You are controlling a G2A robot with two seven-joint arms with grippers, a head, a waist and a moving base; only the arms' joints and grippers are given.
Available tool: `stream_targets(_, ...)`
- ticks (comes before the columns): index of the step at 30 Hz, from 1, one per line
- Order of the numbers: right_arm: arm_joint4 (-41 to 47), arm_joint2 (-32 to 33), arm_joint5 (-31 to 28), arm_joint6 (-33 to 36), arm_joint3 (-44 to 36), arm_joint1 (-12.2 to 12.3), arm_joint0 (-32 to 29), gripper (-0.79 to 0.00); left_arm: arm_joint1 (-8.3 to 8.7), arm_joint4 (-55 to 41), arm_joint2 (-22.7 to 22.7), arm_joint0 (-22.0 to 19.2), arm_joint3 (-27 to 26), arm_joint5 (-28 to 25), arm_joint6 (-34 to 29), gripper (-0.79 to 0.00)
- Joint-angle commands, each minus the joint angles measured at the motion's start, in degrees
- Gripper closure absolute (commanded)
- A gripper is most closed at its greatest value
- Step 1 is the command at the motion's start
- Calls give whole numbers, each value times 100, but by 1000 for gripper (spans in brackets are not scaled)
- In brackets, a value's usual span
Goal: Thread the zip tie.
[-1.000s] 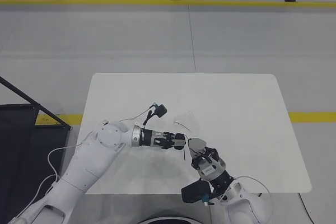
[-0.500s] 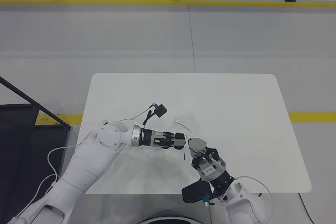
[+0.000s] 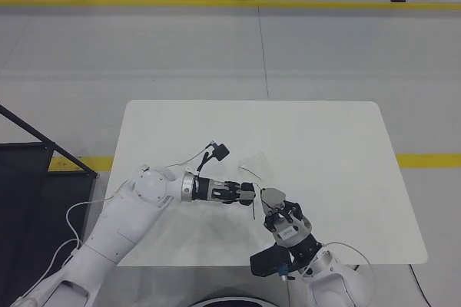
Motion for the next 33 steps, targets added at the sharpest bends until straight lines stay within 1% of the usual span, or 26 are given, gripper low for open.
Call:
stream_targets(1, -1, 0, -2, -1, 1, 0, 0, 0, 0, 0, 0, 0, 0, 0, 0, 0)
stream_targets(3, -1, 0, -2, -1, 1, 0, 0, 0, 0, 0, 0, 0, 0, 0, 0, 0)
stream_targets(6, -47, -12, -3, -32, -23, 1, 22, 0, 3, 186, 56, 89, -220, 146, 92, 0)
stream_targets(7, -153, -22, 19, -89, -26, 6, 37, 0, 7, 180, 66, 101, -257, 202, 52, 0)
stream_targets(9, -326, -45, 46, -207, -13, 16, 37, 0, 12, -110, 83, 72, -283, 308, -254, 0)
stream_targets(12, -339, 3, 98, -406, 37, 31, 29, 0, 20, -544, 47, -45, -112, 316, -680, 0)
stream_targets(14, -351, 38, 124, -637, 58, 45, 32, 0, 16, -701, 39, -143, 33, 302, -838, 0)
stream_targets(18, -505, 141, 239, -1109, 143, 83, 11, 0, -2, -940, 131, -306, 154, 438, -974, 0)
stream_targets(21, -653, 176, 307, -1231, 167, 102, -23, 0, -5, -1024, 201, -396, 245, 474, -1011, 0)
stream_targets(24, -803, 173, 328, -1218, 173, 112, -27, 0, -9, -1068, 280, -472, 322, 479, -1016, 0)
stream_targets(33, -1217, 70, 462, -712, 100, 107, -74, 0, -8, -1155, 347, -531, 406, 468, -1005, 0)
